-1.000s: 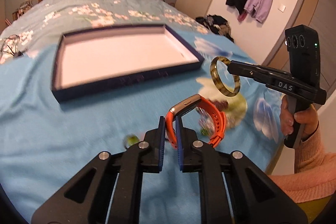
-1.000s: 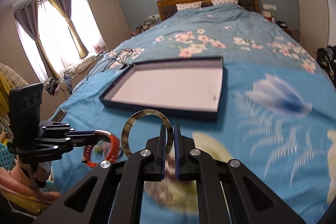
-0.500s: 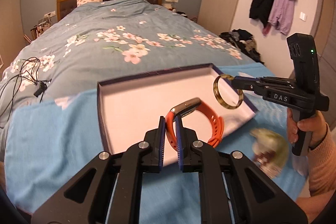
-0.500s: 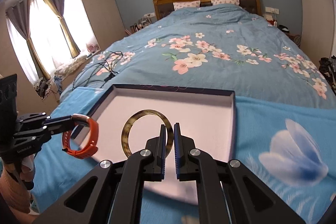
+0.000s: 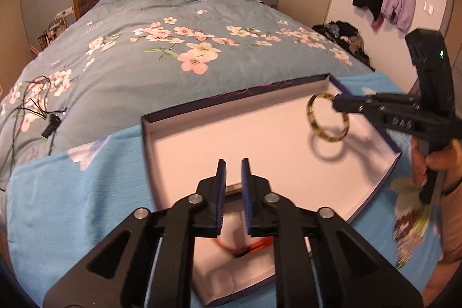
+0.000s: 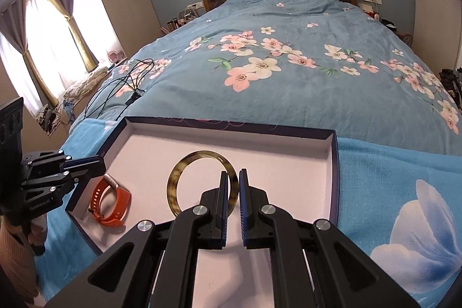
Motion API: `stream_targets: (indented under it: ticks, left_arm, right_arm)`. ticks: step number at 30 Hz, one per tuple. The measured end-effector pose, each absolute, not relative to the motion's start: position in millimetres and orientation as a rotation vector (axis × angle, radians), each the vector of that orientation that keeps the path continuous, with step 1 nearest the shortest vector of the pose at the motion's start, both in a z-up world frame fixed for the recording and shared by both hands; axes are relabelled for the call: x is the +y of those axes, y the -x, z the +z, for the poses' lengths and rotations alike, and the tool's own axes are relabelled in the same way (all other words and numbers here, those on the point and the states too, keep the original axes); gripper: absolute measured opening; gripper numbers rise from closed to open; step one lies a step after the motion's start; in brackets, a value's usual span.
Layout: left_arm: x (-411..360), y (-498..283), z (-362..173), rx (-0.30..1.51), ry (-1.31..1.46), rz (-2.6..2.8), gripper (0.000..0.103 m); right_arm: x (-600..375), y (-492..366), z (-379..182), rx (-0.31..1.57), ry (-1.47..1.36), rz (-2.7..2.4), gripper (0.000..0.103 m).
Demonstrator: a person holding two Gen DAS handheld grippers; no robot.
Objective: Organize jewelry
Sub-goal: 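Carry the bangle and watch band into the tray while both tools open to release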
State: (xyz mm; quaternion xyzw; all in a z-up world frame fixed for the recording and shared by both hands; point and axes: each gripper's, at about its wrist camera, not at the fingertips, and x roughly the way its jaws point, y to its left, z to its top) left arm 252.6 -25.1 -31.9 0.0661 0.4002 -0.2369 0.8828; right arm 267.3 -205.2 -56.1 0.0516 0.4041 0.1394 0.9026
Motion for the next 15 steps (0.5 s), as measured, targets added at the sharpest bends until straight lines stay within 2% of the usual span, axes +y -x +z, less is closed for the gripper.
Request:
stream_targets:
  ticks: [2,3,4,10,11,12,13,15]
  left_arm:
    - [-19,-246,-34,0.839,-0.149,-0.512,0.022]
    - [-18,-242,-35,0.844,-0.161,-0.517,0.031]
    - [-17,-238,-37,0.846,-0.179,-0.516,0.034]
    - [-23,-232,-55,0.9,-0.273,-0.494,0.036]
    - [-24,-234,-58,0.913,-0.273,-0.494,0.035]
    - [-24,-237,-63,0.931,-0.269,-0.495,0.029]
    - [-24,-241,-66,0.945,-0.266,-0.487,0.019]
    - [-26,-245,-70,0.952,-0.264,-0.473,0.008]
  right_arm:
    - [-205,-265,-56,0.837,-0.111,0.296,0.006]
    - [-205,-265,-56,0.838,-0.109,0.3,0.006]
    - [-204,-264,-56,0.837,-0.106,0.301,0.006]
    - [-199,-263,-57,0.847,-0.093,0.318,0.006]
    - [-199,-263,-58,0.849,-0.091,0.317,0.006]
    - [-199,-264,-59,0.851,-0.091,0.316,0.006]
    - [-200,-264,-59,0.855,-0.094,0.315,0.006]
    - [-201,-266,-60,0.858,-0.096,0.311,0.006]
